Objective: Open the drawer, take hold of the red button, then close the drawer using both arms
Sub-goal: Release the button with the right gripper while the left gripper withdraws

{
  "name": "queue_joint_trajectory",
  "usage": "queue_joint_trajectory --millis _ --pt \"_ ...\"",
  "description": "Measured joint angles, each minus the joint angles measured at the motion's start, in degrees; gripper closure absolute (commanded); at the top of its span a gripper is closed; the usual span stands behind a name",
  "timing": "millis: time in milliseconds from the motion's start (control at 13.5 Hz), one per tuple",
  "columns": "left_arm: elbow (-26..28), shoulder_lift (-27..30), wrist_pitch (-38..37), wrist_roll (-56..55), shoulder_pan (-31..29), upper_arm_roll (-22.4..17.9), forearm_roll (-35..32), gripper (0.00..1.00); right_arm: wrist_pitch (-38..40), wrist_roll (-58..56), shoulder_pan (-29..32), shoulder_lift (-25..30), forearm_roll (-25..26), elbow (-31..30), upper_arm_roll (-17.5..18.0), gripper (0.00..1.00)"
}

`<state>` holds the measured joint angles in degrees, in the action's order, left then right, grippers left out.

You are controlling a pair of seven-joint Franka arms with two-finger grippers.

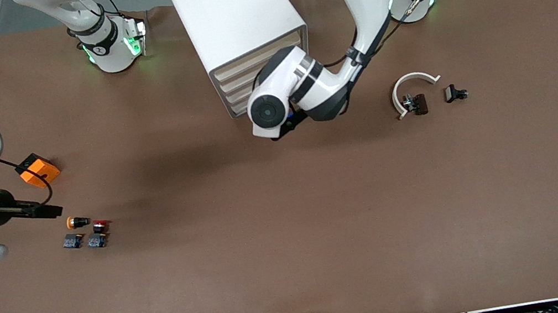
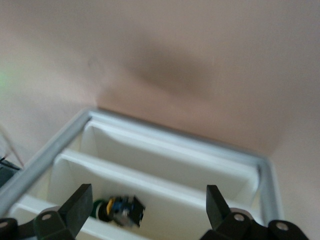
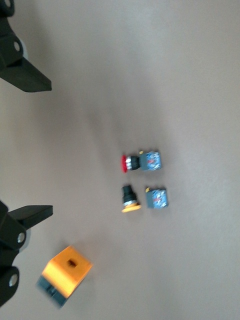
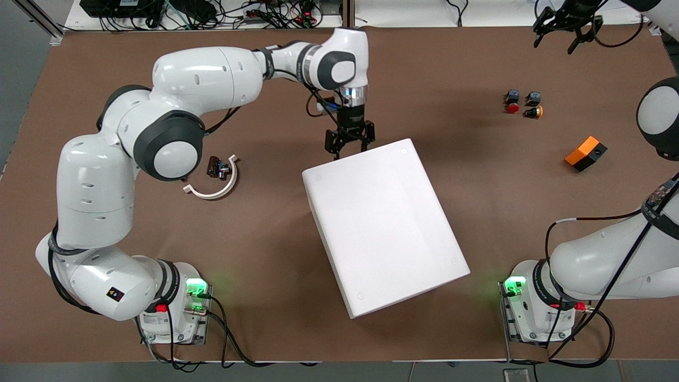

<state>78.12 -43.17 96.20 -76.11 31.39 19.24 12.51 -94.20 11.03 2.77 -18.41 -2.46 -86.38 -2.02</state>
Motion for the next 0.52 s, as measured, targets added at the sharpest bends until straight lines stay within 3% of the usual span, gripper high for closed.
queue_joint_trajectory --millis 222,519 --pt "-2.1 2.1 0.1 6.0 -3.2 -3.9 -2.2 0.0 8.3 -0.5 0.1 0.7 1.7 5.5 -0.2 0.0" --pt "-3.0 9.5 -0.3 15.5 -12.2 -4.9 -4.5 0.0 12.9 -2.8 0.2 3.4 3.9 7.7 -0.2 0.0"
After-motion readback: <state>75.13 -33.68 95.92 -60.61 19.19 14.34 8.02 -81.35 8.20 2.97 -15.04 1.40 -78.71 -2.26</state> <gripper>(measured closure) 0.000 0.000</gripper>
